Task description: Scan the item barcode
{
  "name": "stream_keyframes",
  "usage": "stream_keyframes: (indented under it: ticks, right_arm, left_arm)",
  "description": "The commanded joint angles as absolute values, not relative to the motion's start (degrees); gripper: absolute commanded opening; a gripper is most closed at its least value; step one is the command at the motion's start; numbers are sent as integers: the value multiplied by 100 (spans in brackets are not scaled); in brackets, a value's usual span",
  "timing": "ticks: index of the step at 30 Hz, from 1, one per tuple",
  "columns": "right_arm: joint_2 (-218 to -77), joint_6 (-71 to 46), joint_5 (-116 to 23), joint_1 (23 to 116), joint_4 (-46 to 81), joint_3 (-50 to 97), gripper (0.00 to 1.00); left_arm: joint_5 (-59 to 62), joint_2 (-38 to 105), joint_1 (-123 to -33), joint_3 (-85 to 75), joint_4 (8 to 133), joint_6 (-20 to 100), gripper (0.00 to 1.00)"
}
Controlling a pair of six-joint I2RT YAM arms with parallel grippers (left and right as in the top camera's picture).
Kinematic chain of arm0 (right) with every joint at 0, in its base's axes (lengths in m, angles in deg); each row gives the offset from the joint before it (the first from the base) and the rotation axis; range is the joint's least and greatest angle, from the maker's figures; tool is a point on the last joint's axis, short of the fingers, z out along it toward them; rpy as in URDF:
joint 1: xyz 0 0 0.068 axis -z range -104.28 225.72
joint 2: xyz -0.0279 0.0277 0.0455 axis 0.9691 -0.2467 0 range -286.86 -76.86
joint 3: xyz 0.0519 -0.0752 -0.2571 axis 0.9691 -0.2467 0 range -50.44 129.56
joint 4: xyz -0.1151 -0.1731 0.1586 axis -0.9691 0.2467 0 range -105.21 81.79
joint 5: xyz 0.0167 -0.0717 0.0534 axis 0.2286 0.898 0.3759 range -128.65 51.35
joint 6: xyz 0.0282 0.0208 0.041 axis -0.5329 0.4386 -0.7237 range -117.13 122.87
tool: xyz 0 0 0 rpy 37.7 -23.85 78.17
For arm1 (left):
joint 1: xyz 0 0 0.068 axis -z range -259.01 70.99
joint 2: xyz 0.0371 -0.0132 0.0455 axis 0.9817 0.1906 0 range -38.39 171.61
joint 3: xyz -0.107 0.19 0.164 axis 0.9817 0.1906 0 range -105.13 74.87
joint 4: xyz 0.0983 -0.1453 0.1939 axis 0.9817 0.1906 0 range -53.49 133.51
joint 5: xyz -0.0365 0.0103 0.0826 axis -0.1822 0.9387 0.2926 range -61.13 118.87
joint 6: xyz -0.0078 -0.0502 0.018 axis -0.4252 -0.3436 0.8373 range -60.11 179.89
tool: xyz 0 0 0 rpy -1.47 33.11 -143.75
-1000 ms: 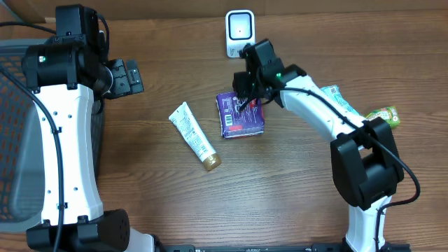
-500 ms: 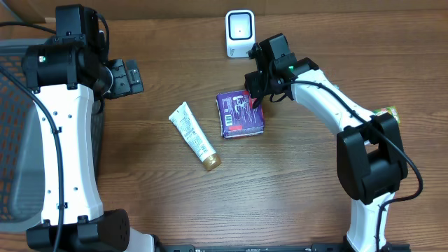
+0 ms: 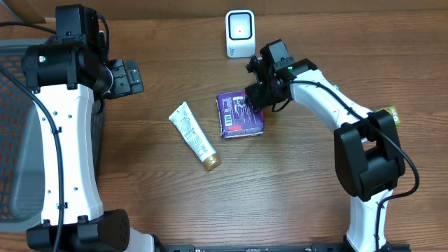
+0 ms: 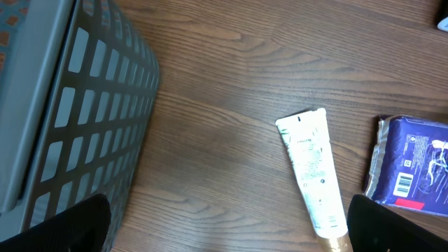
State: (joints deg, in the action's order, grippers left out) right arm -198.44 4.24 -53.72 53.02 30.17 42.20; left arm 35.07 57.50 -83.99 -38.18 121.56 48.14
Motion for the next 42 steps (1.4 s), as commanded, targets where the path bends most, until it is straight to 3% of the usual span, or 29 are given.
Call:
stream_keyframes:
  ticks: [1, 11, 20, 24, 30, 35, 42]
  right_arm:
    - [-19889, 170, -5420, 5516, 3266, 4266, 51]
    - [-19728, -232, -6537, 5649, 4632, 4330, 38]
    - [-19566, -118, -6959, 5184, 5520, 4404, 40]
    - [-19280, -118, -6463, 5278, 5741, 4728, 49]
    - [-18912, -105, -5088, 5474, 5395, 5079, 72]
    - [-19079, 1250, -5125, 5490, 4895, 4924, 87]
    - [-19704, 2625, -6223, 5490, 4884, 4802, 86]
  left_arm:
    - [3496, 5753, -8383, -3810, 12154, 4919, 100]
    - [3496, 5753, -8383, -3810, 12154, 4919, 100]
    - [3496, 5753, -8383, -3810, 12154, 4919, 99]
    - [3496, 5753, -8383, -3810, 12156, 4919, 100]
    - [3498, 5753, -8383, -3810, 12154, 4919, 100]
    - [3498, 5753, -8383, -3810, 12154, 4919, 99]
    - [3496, 5753, -8386, -3810, 12154, 4919, 100]
